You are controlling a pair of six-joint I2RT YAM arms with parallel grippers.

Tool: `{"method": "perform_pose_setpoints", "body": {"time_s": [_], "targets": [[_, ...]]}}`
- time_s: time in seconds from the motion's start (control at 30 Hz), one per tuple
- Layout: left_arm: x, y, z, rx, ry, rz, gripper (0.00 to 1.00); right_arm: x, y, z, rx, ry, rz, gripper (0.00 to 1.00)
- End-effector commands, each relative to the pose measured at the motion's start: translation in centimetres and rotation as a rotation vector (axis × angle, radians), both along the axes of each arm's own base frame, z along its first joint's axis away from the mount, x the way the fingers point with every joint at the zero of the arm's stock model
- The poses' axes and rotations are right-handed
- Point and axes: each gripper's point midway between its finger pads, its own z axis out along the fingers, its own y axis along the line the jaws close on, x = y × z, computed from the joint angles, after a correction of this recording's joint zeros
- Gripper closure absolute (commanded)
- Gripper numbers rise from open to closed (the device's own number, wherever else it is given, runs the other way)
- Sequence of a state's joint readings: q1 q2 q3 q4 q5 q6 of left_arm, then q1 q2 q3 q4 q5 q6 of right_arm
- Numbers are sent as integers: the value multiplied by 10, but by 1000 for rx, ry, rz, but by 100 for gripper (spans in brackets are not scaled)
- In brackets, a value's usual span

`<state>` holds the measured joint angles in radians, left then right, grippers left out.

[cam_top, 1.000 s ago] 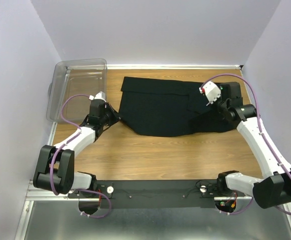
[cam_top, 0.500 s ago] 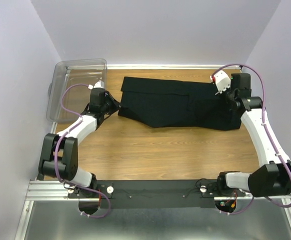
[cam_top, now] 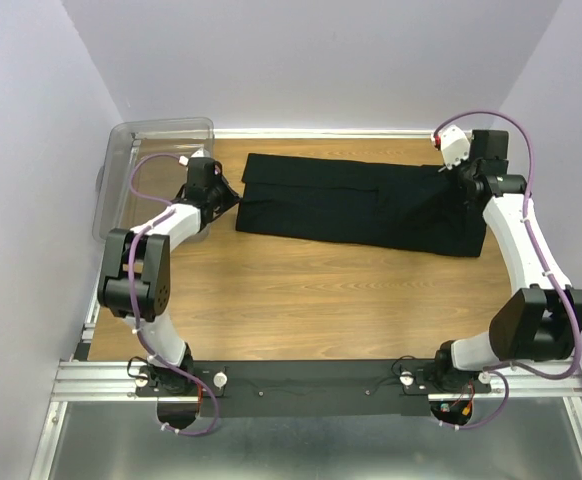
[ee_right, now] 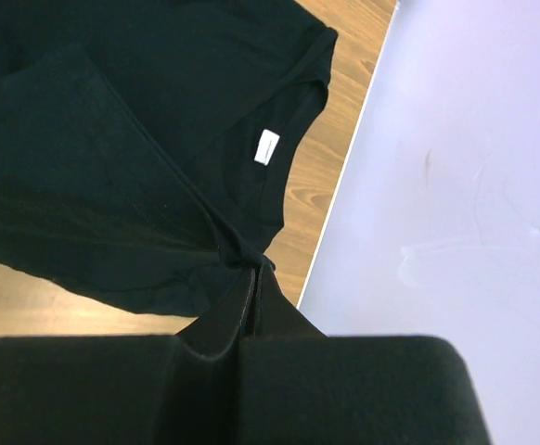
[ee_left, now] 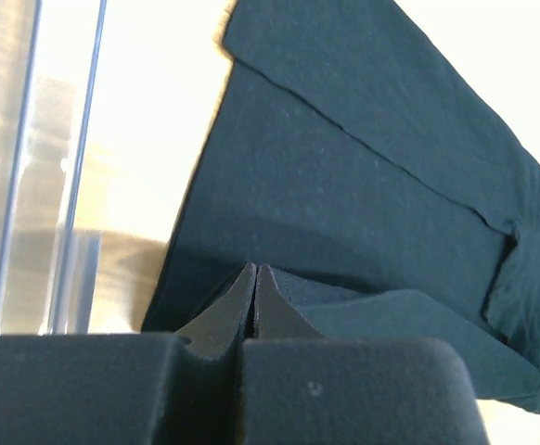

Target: Fold and stack the t-shirts

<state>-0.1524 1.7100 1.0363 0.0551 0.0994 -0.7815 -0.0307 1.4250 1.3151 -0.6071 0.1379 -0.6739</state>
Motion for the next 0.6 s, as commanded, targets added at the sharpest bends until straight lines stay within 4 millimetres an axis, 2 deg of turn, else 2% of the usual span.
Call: {"method": "perform_pose_setpoints", "body": {"time_s": [0.0, 0.07, 0.2, 0.57], "targets": [[18, 8, -2, 43, 10, 24, 100, 22, -4, 16, 22, -70, 0, 99], [21, 9, -11, 54, 31, 27, 100, 26, -6, 14, 30, -69, -3, 99], [29, 14, -13, 70, 29, 40, 100, 34, -11, 6, 34, -59, -8, 100], [38, 18, -26, 88, 74, 44, 100, 46, -19, 0, 53, -59, -18, 99]]}}
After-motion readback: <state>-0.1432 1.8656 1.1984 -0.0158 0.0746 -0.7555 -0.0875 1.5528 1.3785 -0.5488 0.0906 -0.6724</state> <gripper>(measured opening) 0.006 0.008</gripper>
